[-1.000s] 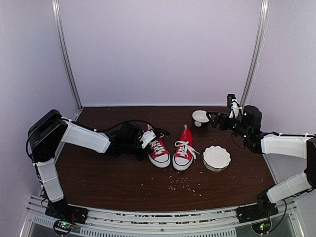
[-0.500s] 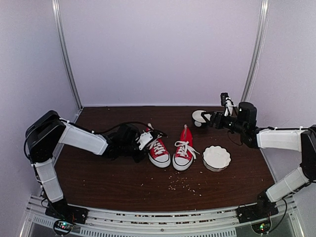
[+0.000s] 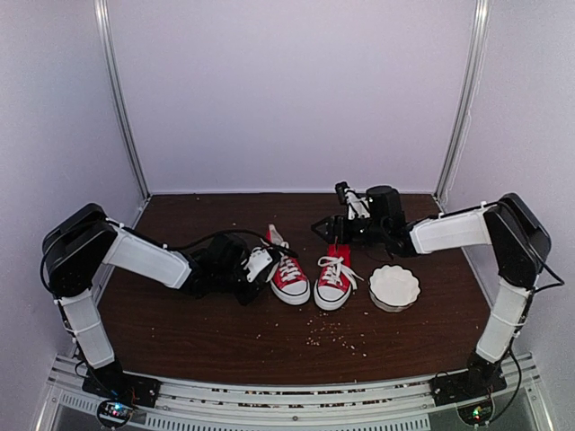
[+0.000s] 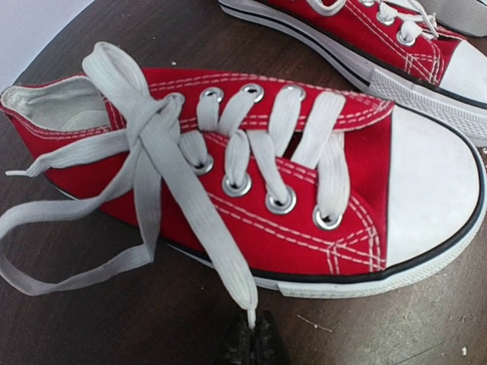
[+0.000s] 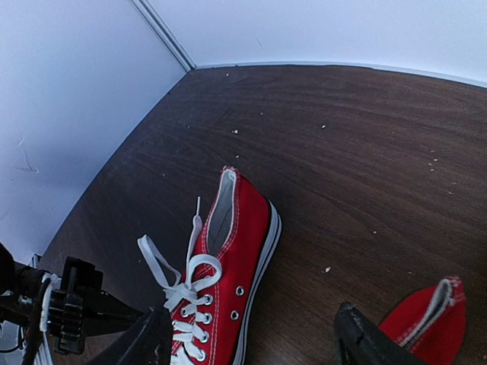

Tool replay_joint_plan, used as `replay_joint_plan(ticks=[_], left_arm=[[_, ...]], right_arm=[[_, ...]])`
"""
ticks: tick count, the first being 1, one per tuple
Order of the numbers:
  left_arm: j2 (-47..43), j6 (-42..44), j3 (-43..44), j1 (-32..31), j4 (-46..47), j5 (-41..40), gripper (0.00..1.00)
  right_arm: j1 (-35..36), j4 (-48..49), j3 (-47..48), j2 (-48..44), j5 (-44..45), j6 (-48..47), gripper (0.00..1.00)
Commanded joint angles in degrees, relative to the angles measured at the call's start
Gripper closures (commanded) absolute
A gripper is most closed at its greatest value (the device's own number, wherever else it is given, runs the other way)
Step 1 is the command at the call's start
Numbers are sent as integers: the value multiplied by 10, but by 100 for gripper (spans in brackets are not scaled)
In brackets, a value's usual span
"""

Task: Tie the shoes
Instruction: Pull the crossed shoelace on the shoe.

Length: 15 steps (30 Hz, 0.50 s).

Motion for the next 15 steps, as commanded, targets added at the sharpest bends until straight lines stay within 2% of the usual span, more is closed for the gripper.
replay_joint_plan(ticks=[1, 5, 15], left_arm=[[-24, -1, -4, 2, 31, 7, 100], [-41, 8, -21, 2, 45, 12, 100], [-25, 28, -25, 2, 58, 39, 100]], right_arm=[[34, -46, 75, 57, 10, 8, 27], [52, -102, 141, 106, 26, -4, 27], [55, -142, 226, 189, -42, 20, 27]])
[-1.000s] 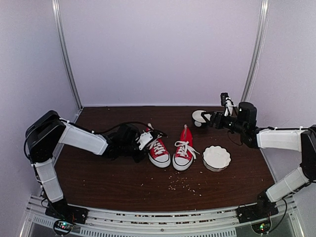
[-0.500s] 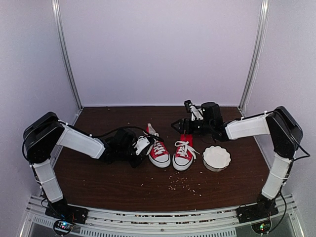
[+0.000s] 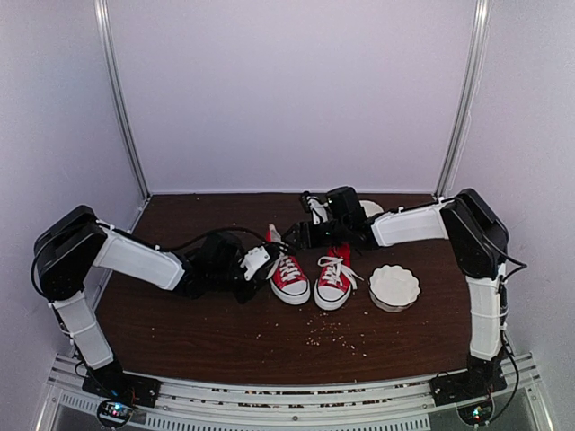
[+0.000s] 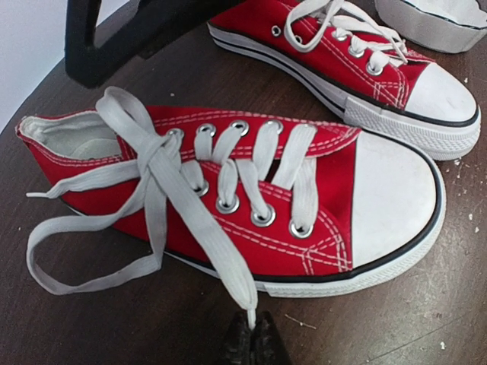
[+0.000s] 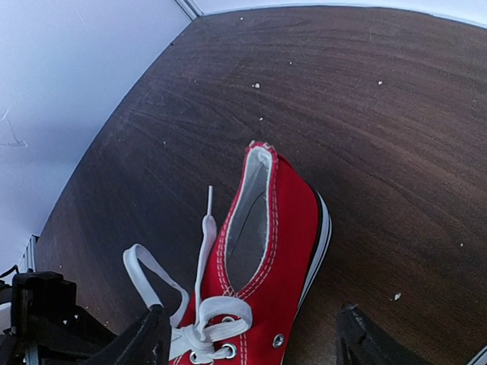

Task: Tie the shoes
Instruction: Pull the crossed shoelace on the shoe, then pull the loops with the shoelace from the shoe.

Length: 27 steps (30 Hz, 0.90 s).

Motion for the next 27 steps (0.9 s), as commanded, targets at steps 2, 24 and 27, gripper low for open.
replay_joint_plan(ticks=[2, 24, 27], left_arm=[[10, 11, -2, 2, 32, 26, 100], [19, 11, 3, 2, 23, 18, 100], [21, 11, 5, 3, 22, 19, 100]], right_arm=[[-2, -30, 39, 34, -35, 18, 30], [3, -17, 59, 55, -43, 23, 61], [8, -23, 60, 52, -31, 10, 65]])
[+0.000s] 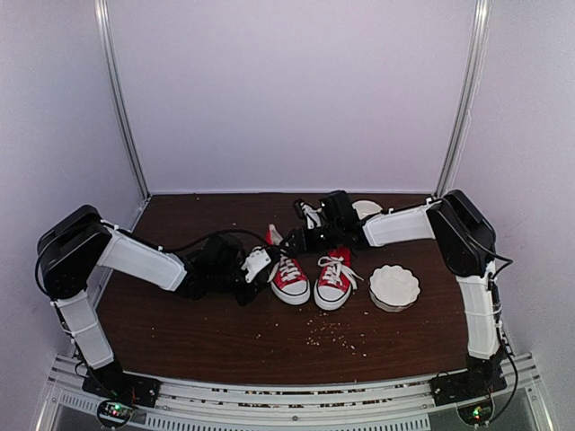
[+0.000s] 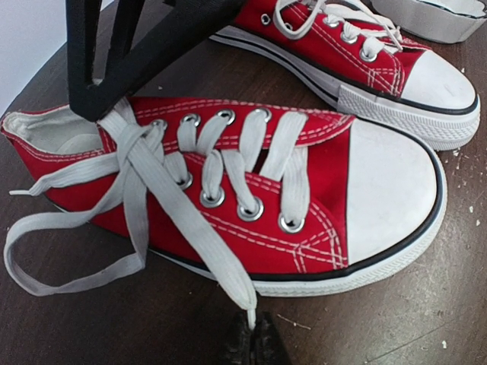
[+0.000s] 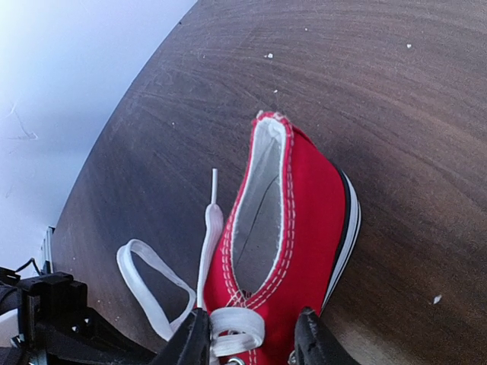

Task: Tie the shoes
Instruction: Pull the loops with the shoelace from the shoe.

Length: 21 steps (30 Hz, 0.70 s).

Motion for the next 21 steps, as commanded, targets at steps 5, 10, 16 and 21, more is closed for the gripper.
replay_joint_plan(ticks=[5, 10, 16, 21], left_arm=[[9, 6, 6, 3, 16, 7, 100], [6, 8, 8, 3, 11, 2, 96], [-50, 48, -29, 17, 10, -21, 65], [-78, 74, -50, 55, 15, -40, 52]], right_arm=[[11, -2, 21, 3, 22, -28, 78], [11, -7, 22, 4, 13, -26, 95], [10, -14, 4, -16, 23, -38, 100], [10, -21, -4, -27, 26, -46, 100]])
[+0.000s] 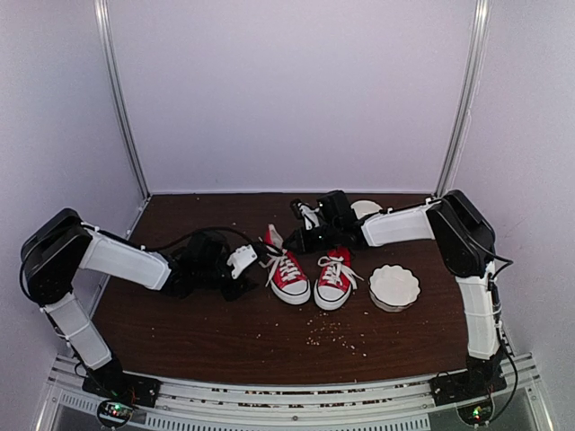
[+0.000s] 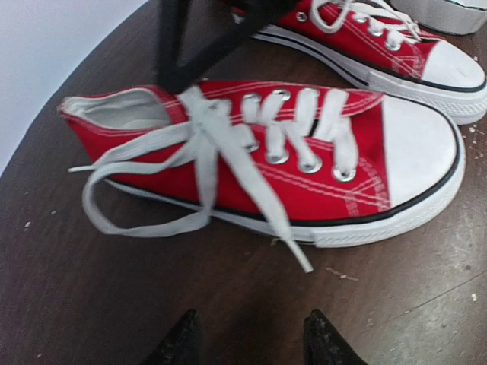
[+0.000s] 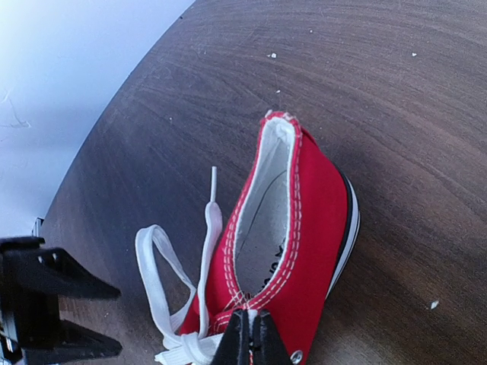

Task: Tie the shoes
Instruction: Pull the loops with the shoelace from the shoe.

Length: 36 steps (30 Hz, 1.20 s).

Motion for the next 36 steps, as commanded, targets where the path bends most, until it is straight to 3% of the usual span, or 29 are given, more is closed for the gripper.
replay_joint_plan(ticks=[1, 12, 16, 19, 21, 23, 28, 30, 31, 36], left_arm=[[-19, 34, -8, 31, 25, -32, 49], [95, 107, 113, 37, 3, -58, 18], [123, 121, 153, 37, -21, -31, 8], [136, 120, 165, 37, -19, -27, 10], [137, 120, 165, 37, -13, -26, 15], [139, 120, 166, 37, -13, -25, 26], [143, 119, 173, 37, -22, -7, 73], [143, 118, 173, 37, -19, -1, 96], [144, 116, 173, 37, -18, -3, 100], [134, 96, 158, 38, -7, -22, 100]], right_arm=[[3, -9, -12, -26, 9, -12, 100], [3, -1, -23, -30, -1, -8, 100], [3, 2, -23, -30, -4, -5, 100], [3, 2, -25, -33, -4, -5, 100], [3, 2, -27, -35, -4, -5, 100], [3, 4, -29, -38, -4, -6, 100], [3, 7, -39, -48, -3, -8, 100], [2, 8, -45, -53, -1, -9, 100], [2, 8, -47, -54, -1, -9, 100], [0, 9, -59, -66, 1, -10, 100]])
